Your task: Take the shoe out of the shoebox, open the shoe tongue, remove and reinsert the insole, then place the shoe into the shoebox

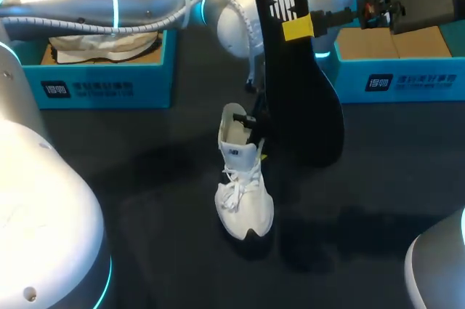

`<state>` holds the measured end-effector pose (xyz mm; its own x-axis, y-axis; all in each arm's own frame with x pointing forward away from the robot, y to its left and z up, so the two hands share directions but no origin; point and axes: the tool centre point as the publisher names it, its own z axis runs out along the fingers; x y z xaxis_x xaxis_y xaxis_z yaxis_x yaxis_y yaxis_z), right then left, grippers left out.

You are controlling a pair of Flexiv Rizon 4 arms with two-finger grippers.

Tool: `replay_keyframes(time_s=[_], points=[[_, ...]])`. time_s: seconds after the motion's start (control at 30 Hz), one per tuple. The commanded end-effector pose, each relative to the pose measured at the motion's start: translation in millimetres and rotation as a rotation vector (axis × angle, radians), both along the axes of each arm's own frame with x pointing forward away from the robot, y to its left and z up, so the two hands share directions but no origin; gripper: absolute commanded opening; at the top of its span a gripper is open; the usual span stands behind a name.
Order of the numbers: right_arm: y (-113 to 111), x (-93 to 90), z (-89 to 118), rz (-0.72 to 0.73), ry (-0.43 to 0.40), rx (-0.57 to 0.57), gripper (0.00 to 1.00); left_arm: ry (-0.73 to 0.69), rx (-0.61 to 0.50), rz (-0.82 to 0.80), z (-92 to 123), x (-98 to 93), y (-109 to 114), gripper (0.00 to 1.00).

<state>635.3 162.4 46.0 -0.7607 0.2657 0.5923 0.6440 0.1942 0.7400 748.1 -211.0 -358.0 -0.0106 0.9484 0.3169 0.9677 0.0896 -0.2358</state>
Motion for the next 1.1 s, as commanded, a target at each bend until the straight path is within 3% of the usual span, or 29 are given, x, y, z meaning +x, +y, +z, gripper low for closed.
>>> replay_keyframes(time_s=[0.03,0.73,0.77,0.8,0.83,1.1], points=[[3.7,2.0,-0.2,0.000,0.003,-0.002,0.00,0.000,0.012,0.001,-8.0,-6.2,-2.4,0.00],[3.7,2.0,-0.2,0.000,0.003,-0.002,0.00,0.031,0.066,0.027,-39.4,-25.0,0.6,0.00],[3.7,2.0,-0.2,0.000,0.003,-0.002,0.00,0.032,0.064,0.028,-39.4,-25.4,1.1,0.38],[3.7,2.0,-0.2,0.000,0.003,-0.002,0.00,0.032,0.060,0.030,-38.8,-25.9,1.8,0.61],[3.7,2.0,-0.2,0.000,0.003,-0.002,0.00,0.031,0.052,0.032,-36.2,-26.2,3.0,1.00],[3.7,2.0,-0.2,0.000,0.003,-0.002,0.00,0.018,-0.009,0.049,-14.1,-23.5,3.7,1.00]])
